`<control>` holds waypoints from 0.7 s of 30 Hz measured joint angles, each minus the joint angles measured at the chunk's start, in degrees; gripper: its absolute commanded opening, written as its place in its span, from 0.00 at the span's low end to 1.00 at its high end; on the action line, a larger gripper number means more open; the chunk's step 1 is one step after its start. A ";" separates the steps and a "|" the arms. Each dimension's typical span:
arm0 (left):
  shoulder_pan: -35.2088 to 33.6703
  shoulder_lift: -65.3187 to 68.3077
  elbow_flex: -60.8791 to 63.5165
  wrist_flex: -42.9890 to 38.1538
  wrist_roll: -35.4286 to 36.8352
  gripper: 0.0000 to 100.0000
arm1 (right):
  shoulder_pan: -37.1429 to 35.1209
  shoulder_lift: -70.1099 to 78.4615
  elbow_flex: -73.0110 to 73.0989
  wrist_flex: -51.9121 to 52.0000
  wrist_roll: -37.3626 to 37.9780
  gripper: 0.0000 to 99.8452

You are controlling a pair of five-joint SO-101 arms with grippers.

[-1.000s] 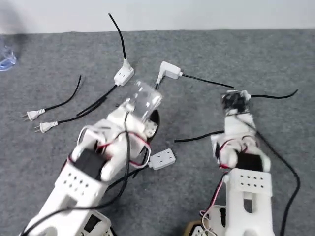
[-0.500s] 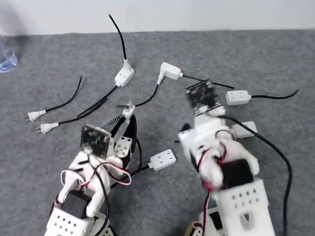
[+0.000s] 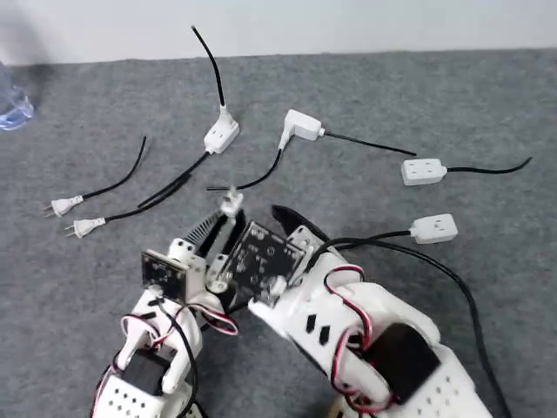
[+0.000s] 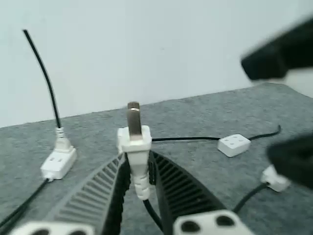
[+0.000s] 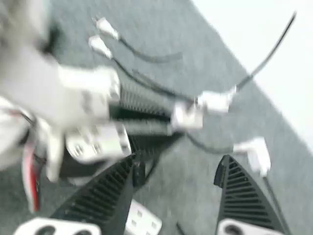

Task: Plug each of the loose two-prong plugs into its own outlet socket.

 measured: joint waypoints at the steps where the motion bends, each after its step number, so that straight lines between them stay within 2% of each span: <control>1: 1.14 -0.18 0.09 0.00 0.00 0.01 | -1.32 0.00 -1.14 0.00 0.35 0.25; 8: 6.51 -0.53 0.09 0.26 0.09 0.01 | -4.31 1.93 -3.16 -0.79 3.25 0.25; 11: 6.42 -0.53 0.09 0.26 0.09 0.01 | -2.29 3.43 -2.20 -2.90 4.57 0.25; 16: 6.33 -0.53 0.09 0.26 0.09 0.01 | 5.01 2.90 -2.20 -4.04 7.03 0.25; 21: 6.68 -0.53 0.09 0.26 0.09 0.01 | 6.07 2.55 -0.79 -4.13 9.76 0.25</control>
